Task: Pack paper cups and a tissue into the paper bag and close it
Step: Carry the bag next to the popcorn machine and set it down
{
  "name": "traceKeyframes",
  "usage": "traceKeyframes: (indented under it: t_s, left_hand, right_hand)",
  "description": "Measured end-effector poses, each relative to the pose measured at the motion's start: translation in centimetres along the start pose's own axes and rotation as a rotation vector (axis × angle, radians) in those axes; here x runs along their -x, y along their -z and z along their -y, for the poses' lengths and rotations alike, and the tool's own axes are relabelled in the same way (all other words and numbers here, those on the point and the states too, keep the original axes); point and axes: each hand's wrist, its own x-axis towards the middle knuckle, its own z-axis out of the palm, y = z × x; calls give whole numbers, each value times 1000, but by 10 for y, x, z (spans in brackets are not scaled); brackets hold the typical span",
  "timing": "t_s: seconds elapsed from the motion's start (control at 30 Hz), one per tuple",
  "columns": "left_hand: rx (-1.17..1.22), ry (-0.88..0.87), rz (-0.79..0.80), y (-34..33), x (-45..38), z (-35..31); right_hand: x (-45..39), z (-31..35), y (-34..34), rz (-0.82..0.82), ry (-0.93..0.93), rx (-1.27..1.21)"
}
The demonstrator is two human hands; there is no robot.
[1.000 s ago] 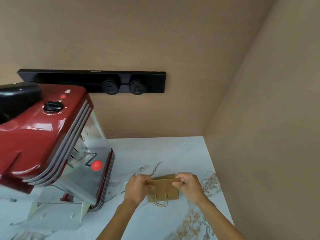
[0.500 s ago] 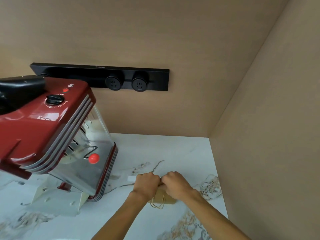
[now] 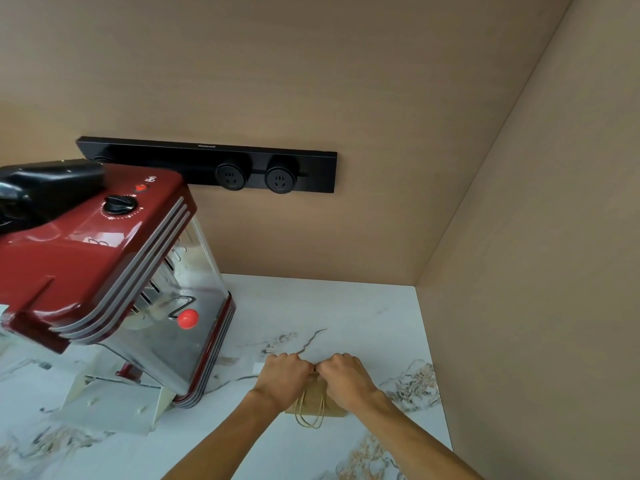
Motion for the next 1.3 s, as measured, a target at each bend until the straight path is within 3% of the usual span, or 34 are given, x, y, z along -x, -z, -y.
traceKeyframes:
  t_s: [0.77, 1.07, 1.3]
  left_hand:
    - [95, -75, 36, -5, 3, 2]
    - [595, 6, -62, -15, 10, 11]
    - [780, 53, -121, -12, 14, 15]
  right_hand:
    - [12, -13, -12, -19, -123, -94]
    - [21, -25, -14, -37, -234, -279]
    - [20, -32, -14, -39, -218, -378]
